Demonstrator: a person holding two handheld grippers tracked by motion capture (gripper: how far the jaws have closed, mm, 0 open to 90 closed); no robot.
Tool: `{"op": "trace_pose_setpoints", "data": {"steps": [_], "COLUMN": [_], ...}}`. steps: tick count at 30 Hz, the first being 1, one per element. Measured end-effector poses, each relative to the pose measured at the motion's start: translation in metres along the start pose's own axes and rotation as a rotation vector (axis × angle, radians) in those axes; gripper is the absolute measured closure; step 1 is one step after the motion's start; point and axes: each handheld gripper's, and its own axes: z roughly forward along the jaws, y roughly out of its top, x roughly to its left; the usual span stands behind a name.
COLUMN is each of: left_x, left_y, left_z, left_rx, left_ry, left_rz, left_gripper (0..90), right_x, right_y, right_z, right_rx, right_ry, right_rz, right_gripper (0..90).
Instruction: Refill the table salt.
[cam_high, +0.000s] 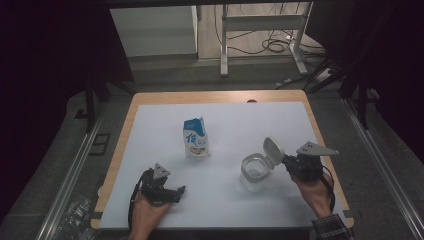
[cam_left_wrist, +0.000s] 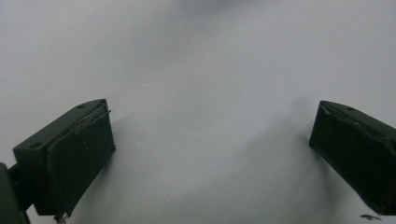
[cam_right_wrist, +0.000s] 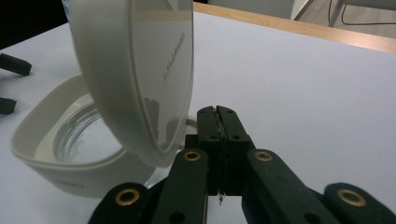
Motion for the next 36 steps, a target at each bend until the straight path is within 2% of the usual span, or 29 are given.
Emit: {"op": "trace_pose_setpoints", "data": {"steps": [13,22,28,29,36], "left_x": [0.000,0.000,0.000,0.000,0.000], "left_y": [0.000,0.000,0.000,0.000,0.000], "left_z": [0.000,0.000,0.000,0.000,0.000], "left_rx": [0.000,0.002,0.003,-0.001,-0.005], "left_ry": [0.001,0.002,0.003,0.001,-0.001], "left_rz": [0.000,0.000,0.001,-0.004,-0.009], "left_gripper": [0.0,0.0,0.1,0.1,0.5], "right_x": [0.003,0.003,0.004,0.004,0.002], "right_y": [-0.012,-0.019,-0.023,-0.025,-0.028], "right_z": [-0.019,-0.020,-0.019,-0.018,-0.017], "right_rx": [0.006,0.013,0.020,0.027,0.032], "right_ry": [0.005,-0.005,-0.037,-0.055,-0.074], "right_rz": [0.015,0.006,-0.020,-0.035,-0.038], "right_gripper": [87.2,86.4,79.4,76.8,69.8]}}
